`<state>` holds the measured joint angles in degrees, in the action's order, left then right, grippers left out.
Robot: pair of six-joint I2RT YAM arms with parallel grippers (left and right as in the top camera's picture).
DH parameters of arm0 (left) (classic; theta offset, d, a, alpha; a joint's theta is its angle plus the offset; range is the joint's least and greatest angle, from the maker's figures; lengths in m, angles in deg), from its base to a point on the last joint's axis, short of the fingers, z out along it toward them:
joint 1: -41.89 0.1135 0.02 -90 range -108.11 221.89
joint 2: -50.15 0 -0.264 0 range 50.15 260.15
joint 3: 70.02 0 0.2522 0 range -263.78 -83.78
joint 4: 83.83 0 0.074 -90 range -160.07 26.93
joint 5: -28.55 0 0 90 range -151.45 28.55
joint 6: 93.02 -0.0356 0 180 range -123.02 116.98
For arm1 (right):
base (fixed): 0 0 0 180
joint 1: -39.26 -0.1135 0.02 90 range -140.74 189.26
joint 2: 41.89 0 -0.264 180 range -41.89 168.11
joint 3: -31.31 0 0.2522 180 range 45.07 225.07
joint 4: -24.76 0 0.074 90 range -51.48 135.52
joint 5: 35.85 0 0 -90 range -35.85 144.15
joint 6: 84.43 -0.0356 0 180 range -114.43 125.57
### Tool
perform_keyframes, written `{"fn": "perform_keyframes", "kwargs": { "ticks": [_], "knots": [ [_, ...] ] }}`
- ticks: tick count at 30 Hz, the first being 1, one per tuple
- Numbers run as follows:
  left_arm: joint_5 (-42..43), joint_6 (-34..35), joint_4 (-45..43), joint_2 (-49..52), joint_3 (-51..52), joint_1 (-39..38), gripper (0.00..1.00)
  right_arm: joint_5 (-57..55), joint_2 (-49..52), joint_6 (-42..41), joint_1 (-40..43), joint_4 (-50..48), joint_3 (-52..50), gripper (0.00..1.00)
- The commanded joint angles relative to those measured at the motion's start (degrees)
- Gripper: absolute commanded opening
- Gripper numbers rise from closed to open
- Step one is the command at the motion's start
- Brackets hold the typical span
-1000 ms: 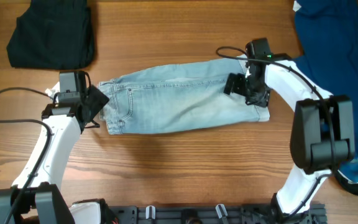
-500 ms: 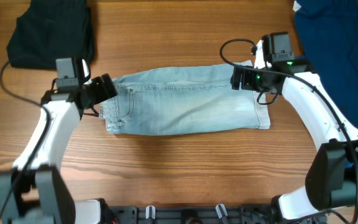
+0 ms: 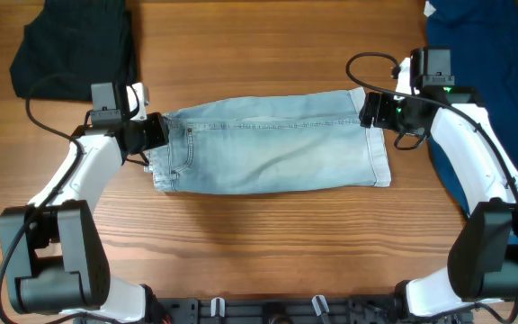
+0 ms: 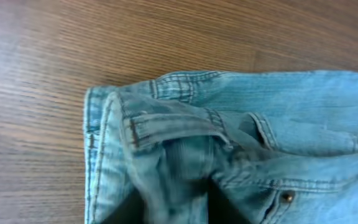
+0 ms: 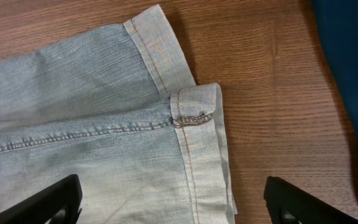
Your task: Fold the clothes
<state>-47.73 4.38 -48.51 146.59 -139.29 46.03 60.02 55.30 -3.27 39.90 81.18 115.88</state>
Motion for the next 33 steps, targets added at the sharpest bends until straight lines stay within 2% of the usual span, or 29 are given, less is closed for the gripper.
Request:
{"fn": "perform_keyframes", "kwargs": {
  "ticks": [1,8,11,17,21,24,26,27,33],
  "knots": [
    [2.4,-0.5,-0.2,0.3,-0.8,0.2,0.04,-0.9,0.9,1.4,0.1,-1.5,-0.1,0.89],
    [2.3,0.7,2.6,-8.7,-3.3,0.2,0.04,-0.9,6.6,4.3,0.1,-6.4,-0.1,0.87],
    [2.3,0.7,3.5,-11.6,-3.3,0.2,0.04,-0.7,10.5,4.3,0.1,-9.6,0.0,0.81],
    [2.3,0.7,4.6,-12.4,-3.3,0.2,0.04,1.5,13.6,2.4,0.1,-14.2,-0.1,0.59],
    [2.1,0.7,4.6,-12.4,-3.3,0.2,0.04,3.2,14.6,2.3,0.1,-15.3,0.0,0.51],
    [2.1,0.7,4.9,-12.4,-3.3,0.2,0.04,3.7,15.4,2.3,0.1,-15.0,-0.1,0.29],
    [2.1,0.7,4.7,-12.4,-3.3,0.2,0.04,4.3,15.4,2.2,0.1,-15.1,0.0,0.08],
    [2.1,0.7,4.6,-12.5,-3.3,0.2,0.04,4.9,15.3,2.2,0.1,-15.2,0.1,0.04],
    [1.8,0.8,5.2,-18.8,-3.3,0.2,0.04,8.4,9.3,2.2,0.1,-12.5,2.4,0.04]
  ]
}}
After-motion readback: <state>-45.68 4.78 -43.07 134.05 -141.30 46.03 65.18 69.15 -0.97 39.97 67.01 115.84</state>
